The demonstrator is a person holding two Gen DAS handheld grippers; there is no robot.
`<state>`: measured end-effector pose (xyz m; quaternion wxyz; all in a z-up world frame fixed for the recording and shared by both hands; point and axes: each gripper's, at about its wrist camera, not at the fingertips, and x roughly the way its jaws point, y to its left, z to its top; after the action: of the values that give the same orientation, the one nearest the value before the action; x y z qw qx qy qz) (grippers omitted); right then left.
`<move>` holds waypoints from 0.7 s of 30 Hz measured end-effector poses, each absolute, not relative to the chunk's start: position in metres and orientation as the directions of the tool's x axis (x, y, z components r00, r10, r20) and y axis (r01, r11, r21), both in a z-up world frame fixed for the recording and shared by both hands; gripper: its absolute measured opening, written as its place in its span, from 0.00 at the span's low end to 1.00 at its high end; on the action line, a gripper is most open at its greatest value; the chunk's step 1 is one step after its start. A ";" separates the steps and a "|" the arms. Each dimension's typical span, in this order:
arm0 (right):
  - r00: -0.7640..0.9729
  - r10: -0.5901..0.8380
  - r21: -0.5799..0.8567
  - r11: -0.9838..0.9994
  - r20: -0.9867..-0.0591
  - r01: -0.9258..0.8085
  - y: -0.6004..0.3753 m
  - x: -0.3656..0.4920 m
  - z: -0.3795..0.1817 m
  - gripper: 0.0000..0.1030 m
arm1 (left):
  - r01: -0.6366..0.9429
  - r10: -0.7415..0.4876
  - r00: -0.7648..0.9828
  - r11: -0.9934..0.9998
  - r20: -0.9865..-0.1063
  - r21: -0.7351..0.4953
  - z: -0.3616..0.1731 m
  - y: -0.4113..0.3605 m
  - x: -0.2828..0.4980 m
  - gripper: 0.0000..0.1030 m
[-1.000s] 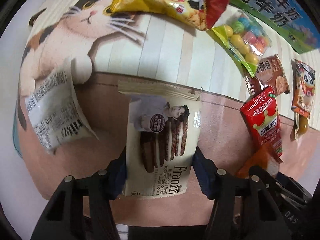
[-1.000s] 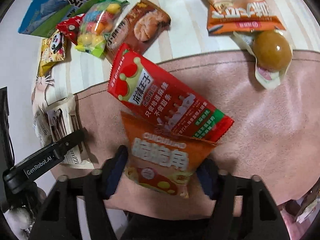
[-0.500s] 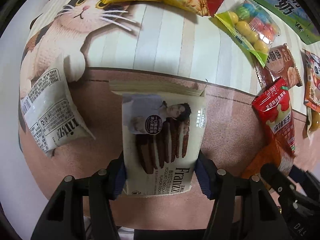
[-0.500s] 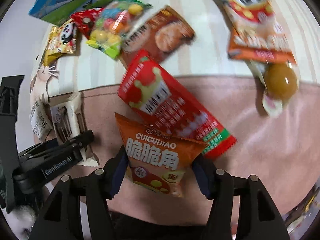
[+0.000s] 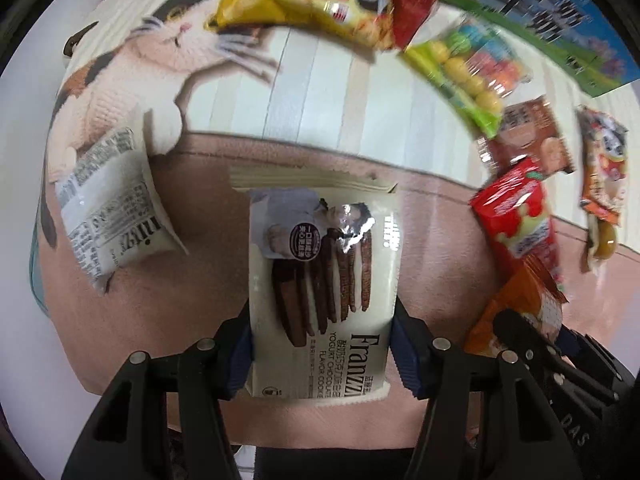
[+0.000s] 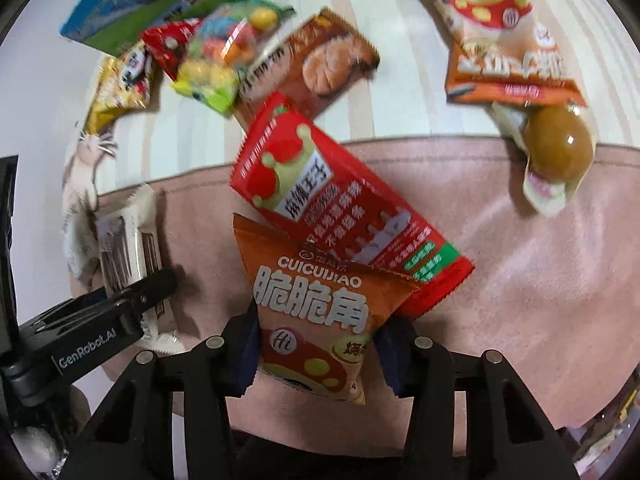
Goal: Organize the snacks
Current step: 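Carry the biscuit pack and orange bag into the box with both tools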
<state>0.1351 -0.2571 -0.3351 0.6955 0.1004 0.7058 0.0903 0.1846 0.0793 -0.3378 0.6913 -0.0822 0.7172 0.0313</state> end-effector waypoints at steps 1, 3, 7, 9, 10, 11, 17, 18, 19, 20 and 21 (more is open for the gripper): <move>0.001 0.280 0.280 0.960 -0.960 0.011 -0.259 0.137 -0.328 0.50 | -0.163 -0.086 -0.022 0.983 -0.996 -0.081 -0.332 0.080 0.185 0.55; 0.023 0.304 0.305 0.952 -0.952 0.009 -0.265 0.144 -0.312 0.49 | -0.159 -0.109 0.008 0.981 -0.994 -0.109 -0.314 0.079 0.187 0.55; 0.070 0.361 0.362 0.932 -0.930 -0.003 -0.274 0.163 -0.274 0.49 | -0.147 -0.158 0.085 0.974 -0.984 -0.169 -0.270 0.076 0.201 0.55; 0.103 0.392 0.392 0.920 -0.914 -0.023 -0.276 0.178 -0.251 0.49 | -0.126 -0.186 0.125 0.971 -0.975 -0.201 -0.243 0.072 0.214 0.55; 0.119 0.404 0.403 0.914 -0.907 -0.035 -0.277 0.186 -0.238 0.49 | -0.119 -0.198 0.142 0.969 -0.970 -0.215 -0.230 0.070 0.222 0.55; 0.134 0.414 0.411 0.910 -0.900 -0.048 -0.276 0.195 -0.225 0.49 | -0.104 -0.212 0.157 0.968 -0.964 -0.230 -0.216 0.066 0.232 0.55; 0.227 0.455 0.430 0.890 -0.861 -0.150 -0.262 0.264 -0.147 0.49 | -0.018 -0.230 0.214 0.971 -0.949 -0.240 -0.155 0.053 0.308 0.55; 0.236 0.452 0.424 0.891 -0.860 -0.163 -0.256 0.272 -0.140 0.49 | -0.016 -0.222 0.220 0.973 -0.950 -0.231 -0.149 0.054 0.323 0.55; 0.248 0.449 0.417 0.892 -0.858 -0.174 -0.254 0.284 -0.133 0.49 | -0.014 -0.214 0.219 0.975 -0.952 -0.222 -0.145 0.054 0.333 0.55; 0.258 0.444 0.409 0.895 -0.858 -0.180 -0.251 0.297 -0.127 0.49 | -0.017 -0.208 0.217 0.976 -0.954 -0.217 -0.142 0.055 0.348 0.55; 0.261 0.441 0.402 0.896 -0.859 -0.190 -0.248 0.311 -0.123 0.49 | -0.018 -0.203 0.213 0.977 -0.956 -0.211 -0.142 0.055 0.361 0.55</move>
<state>0.3111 -0.2483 -0.1226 0.7865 0.1094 0.5738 0.2005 0.3606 0.0548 -0.1416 0.7738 -0.0882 0.6244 -0.0597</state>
